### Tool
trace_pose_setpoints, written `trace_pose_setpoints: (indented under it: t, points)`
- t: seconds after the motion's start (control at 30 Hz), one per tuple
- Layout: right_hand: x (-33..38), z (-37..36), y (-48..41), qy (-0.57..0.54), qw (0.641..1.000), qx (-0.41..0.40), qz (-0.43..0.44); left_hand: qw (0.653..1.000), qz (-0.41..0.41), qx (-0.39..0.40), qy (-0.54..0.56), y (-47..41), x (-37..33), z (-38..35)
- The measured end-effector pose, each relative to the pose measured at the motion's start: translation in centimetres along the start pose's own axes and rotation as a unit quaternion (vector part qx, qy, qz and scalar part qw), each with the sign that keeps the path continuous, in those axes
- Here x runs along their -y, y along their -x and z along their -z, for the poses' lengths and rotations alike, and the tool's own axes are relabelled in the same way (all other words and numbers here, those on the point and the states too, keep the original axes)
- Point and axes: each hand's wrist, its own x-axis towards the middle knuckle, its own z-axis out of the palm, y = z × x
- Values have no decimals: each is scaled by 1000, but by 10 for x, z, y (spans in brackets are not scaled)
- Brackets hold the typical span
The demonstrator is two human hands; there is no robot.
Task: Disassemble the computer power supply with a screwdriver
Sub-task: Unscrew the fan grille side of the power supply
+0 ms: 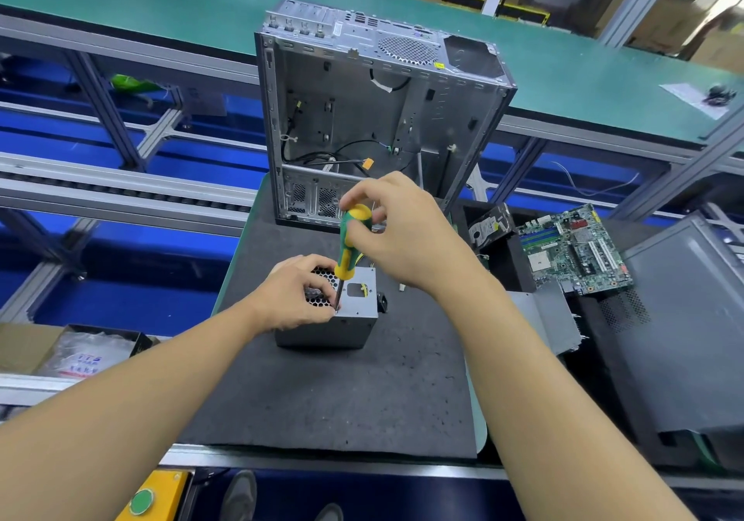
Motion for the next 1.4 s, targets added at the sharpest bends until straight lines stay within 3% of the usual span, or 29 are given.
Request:
trace_pose_setpoints:
  t: [0.23,0.57,0.93,1.4]
  points:
    - [-1,-7,0,-24,999,-46,4,1000,1,1,2,0,2,-1]
    - [-4,-10,3,-26,999,-14,-30,1000,-3,-2,8,0,4,-2]
    - [3,0,-1,18,999,33,-10,1000,-13,-8,-5,-1,8,-4]
    - [7,-3,2,-11,1000,16,12,1000,-14,-14,2,-3,9,-5]
